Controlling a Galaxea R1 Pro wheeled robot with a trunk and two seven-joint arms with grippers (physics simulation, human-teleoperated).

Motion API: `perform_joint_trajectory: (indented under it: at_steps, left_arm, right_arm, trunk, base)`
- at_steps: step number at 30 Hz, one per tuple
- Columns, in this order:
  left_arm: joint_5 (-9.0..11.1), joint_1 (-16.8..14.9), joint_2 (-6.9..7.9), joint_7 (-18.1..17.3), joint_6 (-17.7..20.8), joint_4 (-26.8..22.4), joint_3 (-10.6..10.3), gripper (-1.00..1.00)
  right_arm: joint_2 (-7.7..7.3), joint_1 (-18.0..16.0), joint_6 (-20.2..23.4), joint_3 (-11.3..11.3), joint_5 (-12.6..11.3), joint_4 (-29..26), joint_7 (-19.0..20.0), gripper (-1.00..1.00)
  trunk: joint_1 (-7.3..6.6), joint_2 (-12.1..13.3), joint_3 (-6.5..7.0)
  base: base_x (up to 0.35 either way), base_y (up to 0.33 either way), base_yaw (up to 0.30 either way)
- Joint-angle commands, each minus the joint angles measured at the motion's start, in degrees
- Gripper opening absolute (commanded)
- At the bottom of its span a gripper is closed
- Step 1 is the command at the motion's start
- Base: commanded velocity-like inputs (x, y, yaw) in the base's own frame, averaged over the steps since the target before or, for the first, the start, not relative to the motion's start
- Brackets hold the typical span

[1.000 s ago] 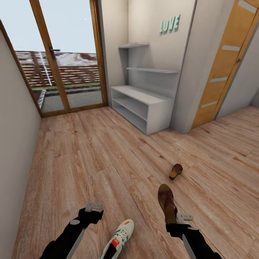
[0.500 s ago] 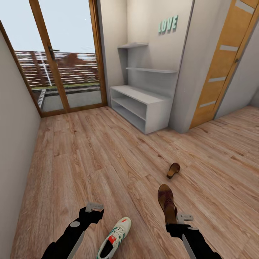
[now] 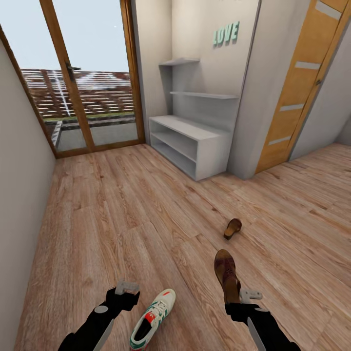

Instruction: Pick up the two gym shoes and the two sandals from the corridor floor and place them onto the hallstand (shoe rack) in the corridor, making sure they are on the rack and not on the floor. Arrange them so the two gym shoes are next to each other and the two sandals are next to each other.

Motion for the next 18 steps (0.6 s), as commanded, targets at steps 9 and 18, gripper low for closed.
perform_joint_trajectory:
  at_steps: [9,18]
  left_arm:
    - [0.07,-0.07,0.26,-0.10,0.24,3.05,-0.86,1.00]
    - [0.11,-0.09,0.55,-1.98,0.32,3.22,-9.67,1.00]
  right_arm:
    - [-0.02,-0.01,0.36,-0.04,-0.16,-0.09,-0.16,-1.00]
    - [-0.11,-0.01,0.36,-0.10,-0.16,-0.13,-0.16,-1.00]
  trunk:
    - [1.09,-2.03,-1.54]
    - [1.27,-2.12,-3.69]
  base:
    - [0.000,0.000,0.000]
    - [0.000,0.000,0.000]
